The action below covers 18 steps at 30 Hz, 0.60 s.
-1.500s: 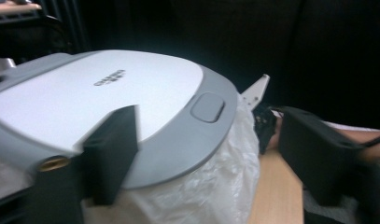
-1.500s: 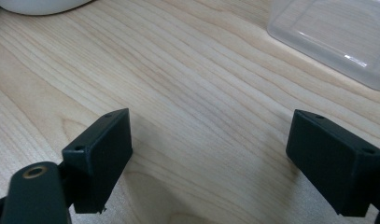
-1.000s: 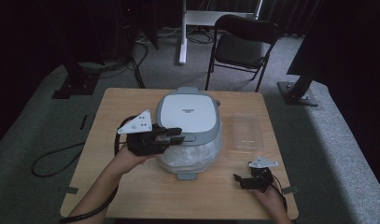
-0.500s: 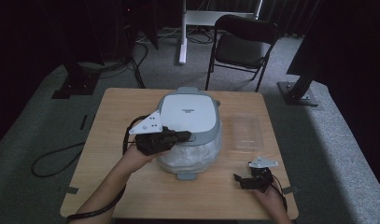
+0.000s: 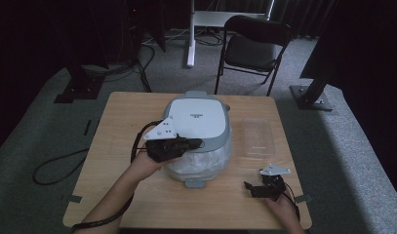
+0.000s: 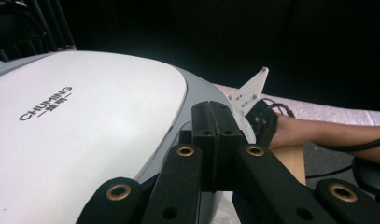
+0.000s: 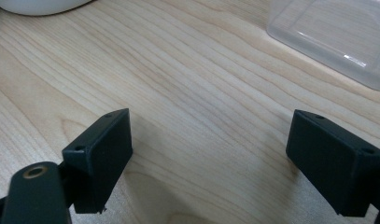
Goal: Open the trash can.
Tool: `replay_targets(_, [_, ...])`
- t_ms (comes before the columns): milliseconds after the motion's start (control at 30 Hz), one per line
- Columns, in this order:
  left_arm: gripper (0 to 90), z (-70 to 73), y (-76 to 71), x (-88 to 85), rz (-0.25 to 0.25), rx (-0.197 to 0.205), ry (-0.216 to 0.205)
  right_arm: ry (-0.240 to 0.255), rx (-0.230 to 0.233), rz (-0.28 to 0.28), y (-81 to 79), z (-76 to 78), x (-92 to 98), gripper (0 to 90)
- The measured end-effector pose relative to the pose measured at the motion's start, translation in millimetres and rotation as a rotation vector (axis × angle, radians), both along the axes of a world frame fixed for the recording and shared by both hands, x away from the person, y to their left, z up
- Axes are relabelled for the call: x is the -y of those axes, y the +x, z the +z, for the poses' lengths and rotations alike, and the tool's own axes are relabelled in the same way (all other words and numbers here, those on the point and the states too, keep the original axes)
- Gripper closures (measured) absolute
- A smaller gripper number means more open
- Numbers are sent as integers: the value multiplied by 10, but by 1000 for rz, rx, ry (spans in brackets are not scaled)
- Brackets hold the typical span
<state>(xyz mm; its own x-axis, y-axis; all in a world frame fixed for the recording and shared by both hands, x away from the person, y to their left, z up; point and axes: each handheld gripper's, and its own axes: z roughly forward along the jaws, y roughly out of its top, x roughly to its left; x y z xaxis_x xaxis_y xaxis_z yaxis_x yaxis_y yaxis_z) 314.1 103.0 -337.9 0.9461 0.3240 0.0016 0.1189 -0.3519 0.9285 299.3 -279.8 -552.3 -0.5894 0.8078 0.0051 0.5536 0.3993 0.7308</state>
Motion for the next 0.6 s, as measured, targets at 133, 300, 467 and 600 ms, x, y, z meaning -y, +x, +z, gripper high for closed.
replay_targets(133, [900, -1, 4, -1, 8, -7, -6, 0, 0, 0, 0, 0, 0, 137])
replay_targets(300, [900, -6, 9, -3, 42, -22, -15, 0, 0, 0, 0, 0, 0, 138])
replay_targets(467, [900, -6, 15, -11, 38, -30, -17, 0, 0, 0, 0, 0, 0, 138])
replay_targets(600, [900, -22, 6, -16, 38, -25, -22, 0, 1, 0, 0, 0, 0, 138])
